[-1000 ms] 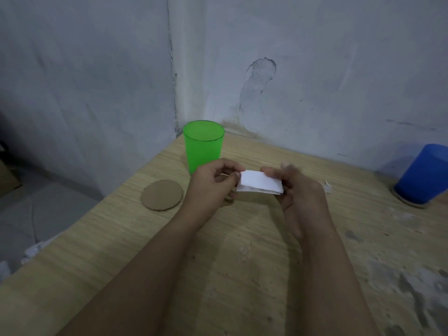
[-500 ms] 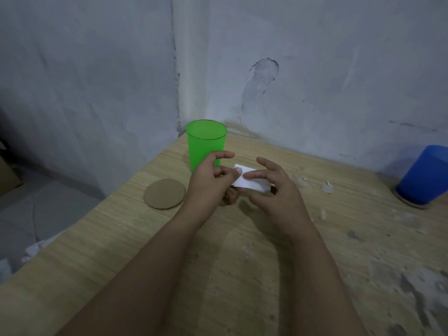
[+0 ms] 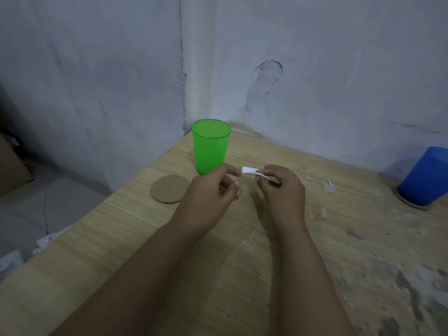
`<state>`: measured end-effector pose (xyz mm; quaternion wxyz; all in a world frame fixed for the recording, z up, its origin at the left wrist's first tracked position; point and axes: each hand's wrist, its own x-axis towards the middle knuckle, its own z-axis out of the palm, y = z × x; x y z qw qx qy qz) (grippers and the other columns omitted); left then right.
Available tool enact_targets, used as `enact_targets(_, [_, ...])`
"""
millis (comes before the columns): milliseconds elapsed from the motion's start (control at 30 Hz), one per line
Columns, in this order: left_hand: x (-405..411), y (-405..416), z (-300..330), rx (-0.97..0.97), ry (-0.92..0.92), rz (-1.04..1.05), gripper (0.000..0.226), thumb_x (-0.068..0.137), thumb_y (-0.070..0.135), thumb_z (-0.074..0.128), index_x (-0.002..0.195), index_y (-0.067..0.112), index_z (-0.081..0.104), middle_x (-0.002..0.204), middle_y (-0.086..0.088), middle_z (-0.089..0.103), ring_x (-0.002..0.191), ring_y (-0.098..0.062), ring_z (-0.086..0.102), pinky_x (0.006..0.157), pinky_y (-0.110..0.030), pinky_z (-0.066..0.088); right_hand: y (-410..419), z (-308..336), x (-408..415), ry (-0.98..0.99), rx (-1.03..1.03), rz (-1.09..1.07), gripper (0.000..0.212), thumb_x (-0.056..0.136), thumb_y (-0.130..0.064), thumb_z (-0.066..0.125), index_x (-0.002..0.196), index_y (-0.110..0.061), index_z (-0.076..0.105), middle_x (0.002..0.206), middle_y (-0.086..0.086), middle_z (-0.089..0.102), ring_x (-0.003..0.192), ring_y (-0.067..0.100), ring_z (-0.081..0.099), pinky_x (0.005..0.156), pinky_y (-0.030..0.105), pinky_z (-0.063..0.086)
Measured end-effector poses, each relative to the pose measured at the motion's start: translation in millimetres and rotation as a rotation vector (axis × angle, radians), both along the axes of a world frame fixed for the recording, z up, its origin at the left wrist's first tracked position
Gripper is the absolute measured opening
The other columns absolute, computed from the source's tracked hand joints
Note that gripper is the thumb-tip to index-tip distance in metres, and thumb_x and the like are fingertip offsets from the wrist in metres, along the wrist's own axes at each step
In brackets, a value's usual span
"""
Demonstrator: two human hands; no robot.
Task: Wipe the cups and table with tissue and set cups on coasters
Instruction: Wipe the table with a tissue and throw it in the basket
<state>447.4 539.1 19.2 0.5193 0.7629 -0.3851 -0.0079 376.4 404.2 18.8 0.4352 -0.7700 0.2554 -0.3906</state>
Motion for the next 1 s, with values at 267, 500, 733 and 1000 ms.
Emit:
enact_targets(267, [-30, 56, -19, 0.515, -0.473, -0.232, 0.049, 0.093, 0.045, 0.043, 0.136, 0.023, 0.048, 0.145, 0.003, 0.044, 0.136, -0.010, 0.035, 0.109, -0.017, 0.020, -1, -14, 6, 0.292, -0.239, -0.139, 0.020, 0.079, -0.004, 0.058, 0.091, -0.007, 0.074, 0.095, 0.008, 0.070, 0.106, 0.027, 0.046, 0.081, 0.022, 0.029])
enact_targets(500, [-27, 57, -24, 0.612, -0.418, -0.255, 0.062, 0.094, 0.054, 0.034, 0.149, 0.029, 0.018, 0.158, 0.009, 0.012, 0.144, -0.004, 0.005, 0.112, -0.015, 0.001, 9, -12, 6, 0.327, -0.298, -0.116, 0.028, 0.080, -0.003, 0.056, 0.100, -0.012, 0.074, 0.103, 0.009, 0.073, 0.099, 0.024, 0.064, 0.089, 0.028, 0.046])
enact_targets(733, [-32, 58, -25, 0.827, -0.418, -0.033, 0.085, 0.092, 0.062, 0.022, 0.148, 0.007, -0.009, 0.158, -0.010, -0.014, 0.145, -0.016, -0.015, 0.113, -0.028, -0.013, 31, -1, 22, 0.453, -0.395, -0.014, 0.026, 0.082, -0.007, 0.055, 0.100, -0.011, 0.073, 0.103, 0.016, 0.072, 0.098, 0.031, 0.063, 0.085, 0.032, 0.046])
enact_targets(1000, [-22, 56, -22, 0.832, -0.417, 0.106, 0.078, 0.096, 0.054, 0.019, 0.148, 0.001, -0.004, 0.158, -0.017, -0.007, 0.145, -0.023, -0.011, 0.115, -0.034, -0.011, 51, 6, 7, 0.672, -0.653, 0.293, 0.028, 0.083, -0.012, 0.057, 0.108, -0.013, 0.070, 0.111, 0.015, 0.068, 0.104, 0.029, 0.060, 0.091, 0.034, 0.042])
